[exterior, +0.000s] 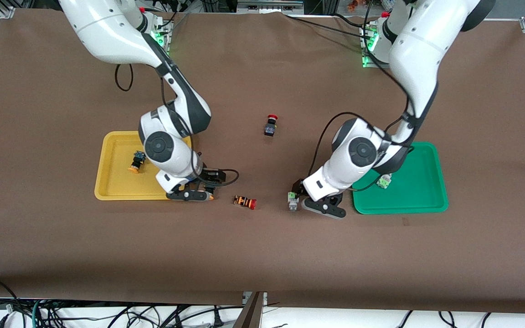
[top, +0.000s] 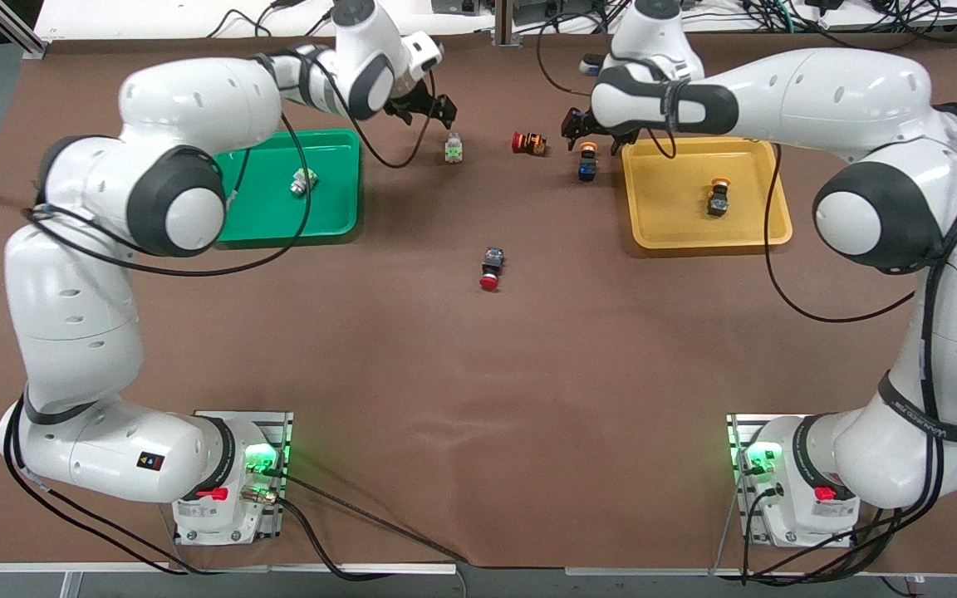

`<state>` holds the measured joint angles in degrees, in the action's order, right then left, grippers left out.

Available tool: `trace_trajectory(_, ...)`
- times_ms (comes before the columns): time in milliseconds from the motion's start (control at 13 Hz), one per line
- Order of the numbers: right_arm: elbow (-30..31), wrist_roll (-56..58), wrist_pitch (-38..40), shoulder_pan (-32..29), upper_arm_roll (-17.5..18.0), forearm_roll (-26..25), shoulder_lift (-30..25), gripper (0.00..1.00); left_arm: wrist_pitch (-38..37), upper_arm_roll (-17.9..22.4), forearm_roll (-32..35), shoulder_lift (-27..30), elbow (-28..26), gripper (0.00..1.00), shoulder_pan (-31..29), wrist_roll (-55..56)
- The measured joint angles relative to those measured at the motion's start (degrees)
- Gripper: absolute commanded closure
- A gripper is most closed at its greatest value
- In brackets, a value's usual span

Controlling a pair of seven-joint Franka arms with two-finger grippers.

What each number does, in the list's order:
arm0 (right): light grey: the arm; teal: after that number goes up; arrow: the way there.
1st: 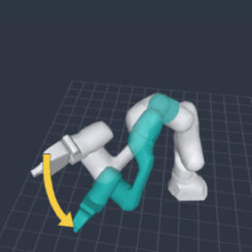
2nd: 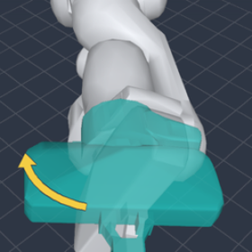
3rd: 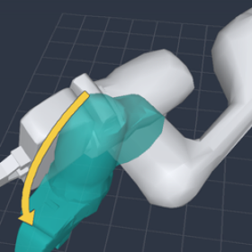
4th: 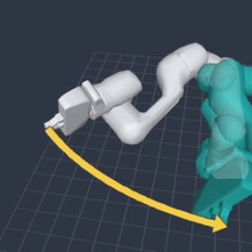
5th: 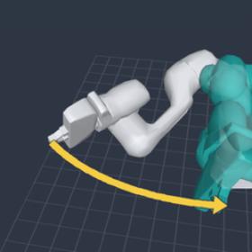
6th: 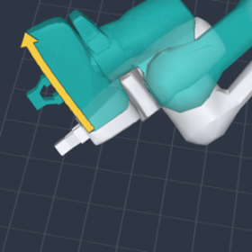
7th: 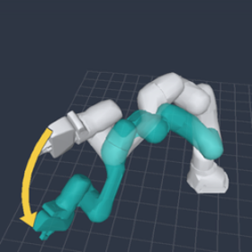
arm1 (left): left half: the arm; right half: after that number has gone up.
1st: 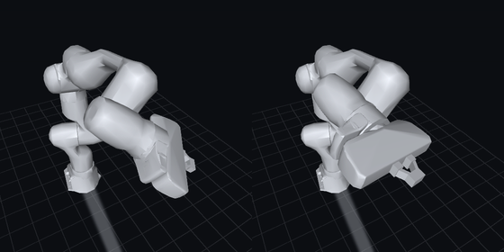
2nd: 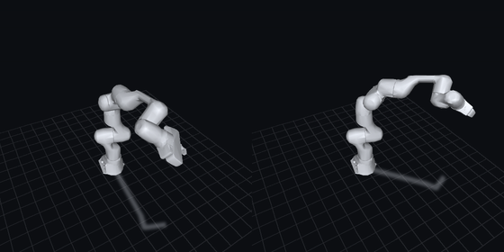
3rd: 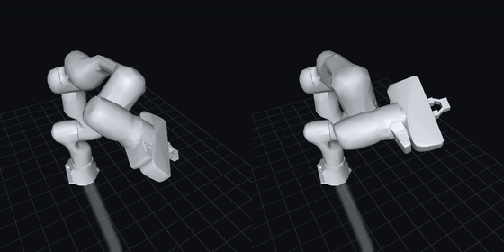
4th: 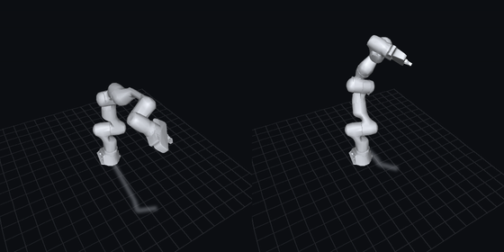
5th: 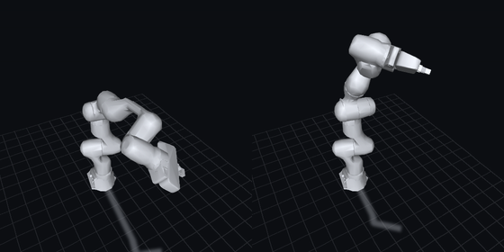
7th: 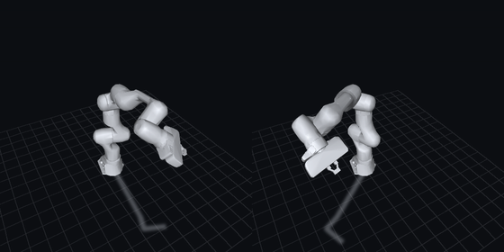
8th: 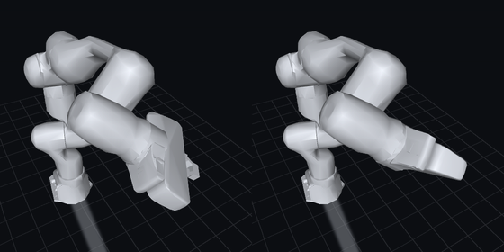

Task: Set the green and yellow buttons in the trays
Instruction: 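Grasp the second yellow button with the right gripper while the left gripper grasps green, then place the second buttons into their matching-colour trays with both grippers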

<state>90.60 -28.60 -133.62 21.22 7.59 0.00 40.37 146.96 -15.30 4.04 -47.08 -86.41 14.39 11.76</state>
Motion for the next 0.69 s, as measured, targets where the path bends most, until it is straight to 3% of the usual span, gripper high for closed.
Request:
trace_trajectory(231,-0.09,-0.53,-3.66,0.29,0.07,-2.29,2.24,0.0,5.56,0.24,1.66,-3.88,0.86,0.0,1.31,0.04)
trace_trajectory(308,-0.09,-0.53,-4.8,0.27,0.05,-2.42,2.76,0.07,5.61,0.18,1.67,-3.81,0.95,0.0,1.42,0.05)
trace_trajectory(462,-0.09,-0.51,-5.46,0.26,0.01,-2.54,3.59,0.58,5.58,0.01,1.67,-3.65,1.21,0.0,1.69,0.07)
trace_trajectory(615,-0.05,-0.46,-5.52,0.24,-0.09,-2.59,4.29,0.94,5.2,0.05,1.71,-3.71,0.74,0.41,2.14,0.06)
trace_trajectory(692,0.0,-0.46,-5.54,0.18,-0.15,-2.59,4.5,1.0,5.1,0.09,1.77,-3.79,0.19,0.6,2.21,0.06)
